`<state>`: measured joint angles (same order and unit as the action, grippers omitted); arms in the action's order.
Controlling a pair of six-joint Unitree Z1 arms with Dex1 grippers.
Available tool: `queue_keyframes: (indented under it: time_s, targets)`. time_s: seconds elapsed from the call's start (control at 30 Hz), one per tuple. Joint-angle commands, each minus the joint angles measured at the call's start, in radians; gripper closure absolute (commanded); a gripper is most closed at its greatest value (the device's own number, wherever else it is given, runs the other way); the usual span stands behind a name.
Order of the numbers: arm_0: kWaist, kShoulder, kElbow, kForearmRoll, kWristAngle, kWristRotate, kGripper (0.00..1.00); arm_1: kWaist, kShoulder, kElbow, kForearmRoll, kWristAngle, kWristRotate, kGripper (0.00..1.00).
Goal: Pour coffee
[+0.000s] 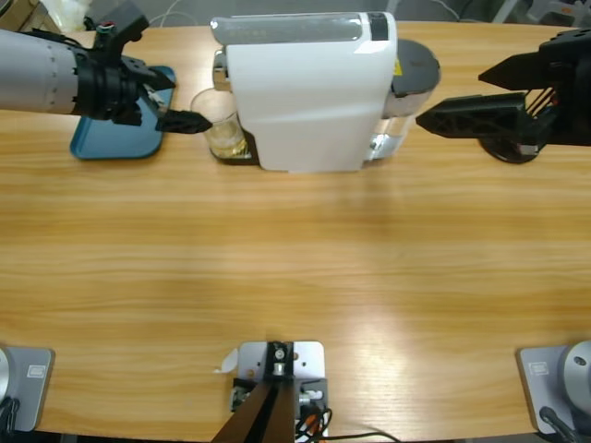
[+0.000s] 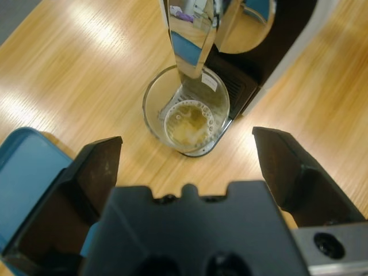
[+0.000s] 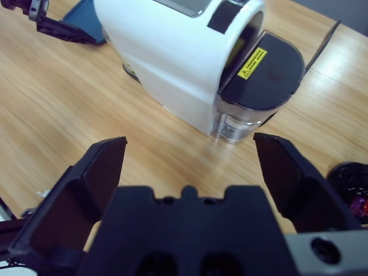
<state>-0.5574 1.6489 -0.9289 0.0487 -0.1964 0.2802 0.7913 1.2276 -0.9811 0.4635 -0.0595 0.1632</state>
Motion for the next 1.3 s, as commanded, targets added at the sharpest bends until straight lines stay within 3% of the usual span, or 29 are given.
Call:
queue_keyframes:
  time_s: [0.03, 0.93, 1.0, 1.1, 1.17, 1.3]
  targets:
    - [0.011, 0.125, -0.065, -0.016, -0.027, 0.027, 0.0, -0.069, 0.074, -0.015, -0.006, 0.018, -0.012, 0.022]
    - [-0.002, 0.247, -0.055, -0.081, -0.084, 0.077, 0.002, -0.11, 0.139, -0.044, -0.019, 0.032, -0.037, 0.023]
    - [-0.002, 0.247, -0.055, -0.085, -0.098, 0.079, 0.087, -0.112, 0.141, -0.045, -0.02, 0.032, -0.037, 0.023]
    - [-0.002, 0.251, -0.06, -0.085, -0.11, 0.08, 0.385, -0.112, 0.141, -0.044, -0.021, 0.033, -0.037, 0.023]
    - [-0.002, 0.257, -0.06, -0.085, -0.116, 0.08, 0.401, -0.113, 0.141, -0.044, -0.021, 0.033, -0.037, 0.023]
    - [-0.002, 0.258, -0.039, -0.084, -0.13, 0.08, 0.647, -0.116, 0.143, -0.044, -0.028, 0.033, -0.037, 0.023]
